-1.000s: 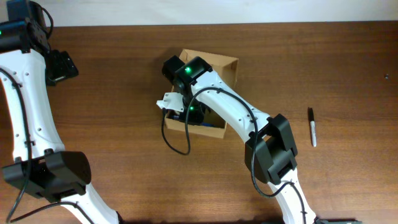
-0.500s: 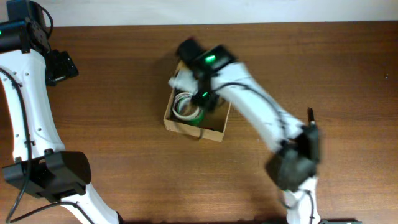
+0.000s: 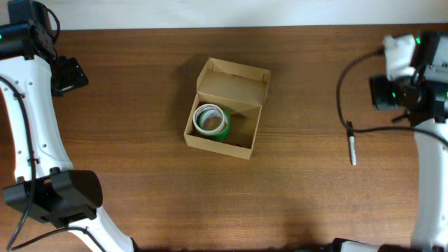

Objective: Pack container
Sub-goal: 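Lower the right gripper onto the black marker and grasp it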

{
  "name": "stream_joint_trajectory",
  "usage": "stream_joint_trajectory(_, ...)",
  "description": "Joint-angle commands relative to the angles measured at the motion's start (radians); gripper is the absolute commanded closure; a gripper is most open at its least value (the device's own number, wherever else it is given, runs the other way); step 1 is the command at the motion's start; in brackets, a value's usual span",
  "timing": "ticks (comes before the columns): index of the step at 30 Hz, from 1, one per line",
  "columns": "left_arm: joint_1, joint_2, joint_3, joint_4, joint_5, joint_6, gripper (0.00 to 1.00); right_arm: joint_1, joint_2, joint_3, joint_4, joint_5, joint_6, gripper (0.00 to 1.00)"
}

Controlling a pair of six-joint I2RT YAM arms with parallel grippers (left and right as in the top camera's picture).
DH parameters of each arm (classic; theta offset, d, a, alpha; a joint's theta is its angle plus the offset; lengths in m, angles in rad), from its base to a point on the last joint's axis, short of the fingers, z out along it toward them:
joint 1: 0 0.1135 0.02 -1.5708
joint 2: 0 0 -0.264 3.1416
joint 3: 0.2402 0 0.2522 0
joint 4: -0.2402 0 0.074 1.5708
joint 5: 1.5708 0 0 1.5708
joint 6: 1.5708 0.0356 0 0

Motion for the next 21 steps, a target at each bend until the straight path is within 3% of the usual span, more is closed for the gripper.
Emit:
stream_joint_trajectory(1,0.006,0.002,-0.006,0.002,0.000,0.001,0.00,-0.078,0.070,-0.124,0.022,-0.144,0.056,0.37)
stream_joint_trajectory(21,0.006,0.002,-0.006,0.002,0.000,0.001,0.00,-0.083,0.499,-0.139,-0.042,-0.089,0.060,0.36)
